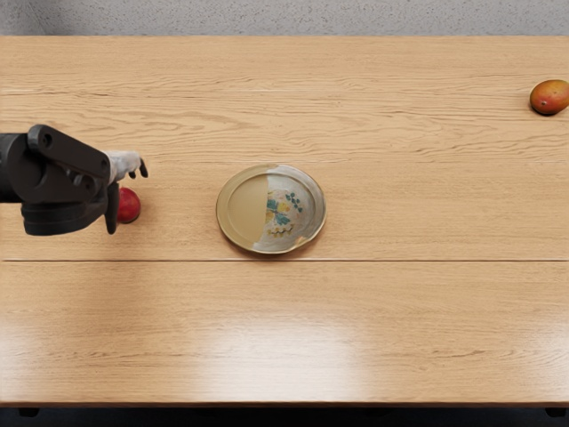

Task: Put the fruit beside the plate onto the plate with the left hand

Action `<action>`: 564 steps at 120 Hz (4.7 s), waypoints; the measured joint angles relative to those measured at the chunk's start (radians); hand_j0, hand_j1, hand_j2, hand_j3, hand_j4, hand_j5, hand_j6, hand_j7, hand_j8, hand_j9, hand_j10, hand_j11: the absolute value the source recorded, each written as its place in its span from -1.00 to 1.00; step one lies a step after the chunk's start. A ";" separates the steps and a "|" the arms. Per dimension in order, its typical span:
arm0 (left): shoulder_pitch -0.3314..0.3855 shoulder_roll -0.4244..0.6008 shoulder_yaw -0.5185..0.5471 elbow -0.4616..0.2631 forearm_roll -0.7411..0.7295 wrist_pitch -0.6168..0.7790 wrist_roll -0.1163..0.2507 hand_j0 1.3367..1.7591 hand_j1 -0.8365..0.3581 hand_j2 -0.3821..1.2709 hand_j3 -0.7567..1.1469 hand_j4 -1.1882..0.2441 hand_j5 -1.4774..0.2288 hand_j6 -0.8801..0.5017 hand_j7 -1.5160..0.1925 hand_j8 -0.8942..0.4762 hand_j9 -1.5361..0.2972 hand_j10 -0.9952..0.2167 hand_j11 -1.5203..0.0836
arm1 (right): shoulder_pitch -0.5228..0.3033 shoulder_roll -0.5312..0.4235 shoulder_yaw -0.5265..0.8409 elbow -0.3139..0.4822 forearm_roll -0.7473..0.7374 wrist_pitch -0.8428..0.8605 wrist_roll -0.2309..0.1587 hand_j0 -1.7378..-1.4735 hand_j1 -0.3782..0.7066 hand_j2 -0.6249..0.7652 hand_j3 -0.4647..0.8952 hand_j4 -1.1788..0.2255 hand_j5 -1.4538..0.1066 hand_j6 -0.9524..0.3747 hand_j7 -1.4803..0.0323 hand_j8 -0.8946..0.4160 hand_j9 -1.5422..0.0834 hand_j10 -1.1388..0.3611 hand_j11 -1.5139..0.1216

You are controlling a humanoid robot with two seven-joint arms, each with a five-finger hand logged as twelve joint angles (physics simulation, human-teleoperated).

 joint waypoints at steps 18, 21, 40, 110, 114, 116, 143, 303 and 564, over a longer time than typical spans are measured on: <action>0.013 0.001 0.000 0.000 -0.002 0.000 0.000 0.52 0.49 -0.48 -0.20 0.31 0.35 -0.09 0.40 -0.06 0.32 0.23 0.49 | 0.000 0.000 0.000 0.000 0.000 0.000 0.000 -0.40 -0.87 -0.11 -0.32 0.63 0.81 0.38 0.90 0.31 0.84 0.47 0.80; 0.017 0.001 -0.001 0.000 -0.002 0.001 0.000 0.52 0.49 -0.48 -0.20 0.31 0.35 -0.09 0.40 -0.06 0.32 0.23 0.49 | 0.000 0.000 0.000 0.000 0.000 0.000 0.000 -0.40 -0.87 -0.11 -0.32 0.63 0.81 0.38 0.90 0.31 0.84 0.47 0.80; 0.022 0.002 -0.001 0.004 -0.003 0.007 -0.002 0.52 0.44 -0.47 -0.20 0.28 0.32 -0.12 0.36 -0.09 0.29 0.19 0.45 | 0.000 0.000 0.000 0.000 0.000 0.000 0.000 -0.40 -0.87 -0.11 -0.32 0.63 0.81 0.38 0.90 0.31 0.84 0.47 0.80; 0.060 -0.001 -0.004 0.018 0.002 0.073 -0.006 0.52 0.03 -0.42 -0.20 -0.06 0.04 -0.61 0.06 -0.45 -0.01 -0.17 0.11 | 0.000 0.000 0.000 0.000 0.000 0.000 0.000 -0.40 -0.87 -0.11 -0.32 0.63 0.81 0.38 0.90 0.31 0.84 0.47 0.80; 0.063 -0.001 -0.005 0.021 0.003 0.072 -0.006 0.51 0.04 -0.44 -0.20 -0.06 0.04 -0.61 0.06 -0.43 -0.02 -0.17 0.11 | 0.000 0.000 0.000 0.000 0.000 0.000 0.000 -0.40 -0.87 -0.11 -0.32 0.63 0.81 0.38 0.90 0.31 0.84 0.47 0.80; 0.063 -0.001 -0.005 0.022 0.003 0.072 -0.006 0.51 0.04 -0.44 -0.20 -0.06 0.04 -0.61 0.05 -0.43 -0.02 -0.16 0.11 | 0.000 0.000 0.000 0.000 0.000 0.000 0.000 -0.40 -0.87 -0.11 -0.32 0.63 0.81 0.38 0.90 0.31 0.84 0.47 0.80; 0.091 -0.012 -0.008 0.046 0.006 0.074 -0.005 0.50 0.06 -0.40 -0.20 -0.07 0.06 -0.58 0.03 -0.39 -0.03 -0.15 0.10 | 0.000 0.000 0.000 0.000 0.000 0.000 0.000 -0.40 -0.87 -0.11 -0.32 0.63 0.81 0.38 0.90 0.31 0.84 0.47 0.80; -0.061 0.010 -0.032 0.043 -0.014 0.034 -0.006 0.45 -0.34 0.02 -0.20 -0.39 -0.88 0.01 -0.71 0.11 -0.64 0.09 -0.58 | 0.000 0.000 0.000 0.000 0.000 0.000 0.000 -0.40 -0.87 -0.11 -0.32 0.63 0.81 0.38 0.90 0.31 0.84 0.47 0.80; -0.105 -0.122 -0.401 0.051 -0.063 -0.111 0.001 0.52 0.38 -0.44 -0.20 0.23 0.24 -0.14 0.29 -0.10 0.23 0.16 0.38 | 0.000 0.000 0.000 0.000 0.000 0.000 0.000 -0.40 -0.87 -0.11 -0.32 0.63 0.81 0.38 0.90 0.31 0.84 0.47 0.80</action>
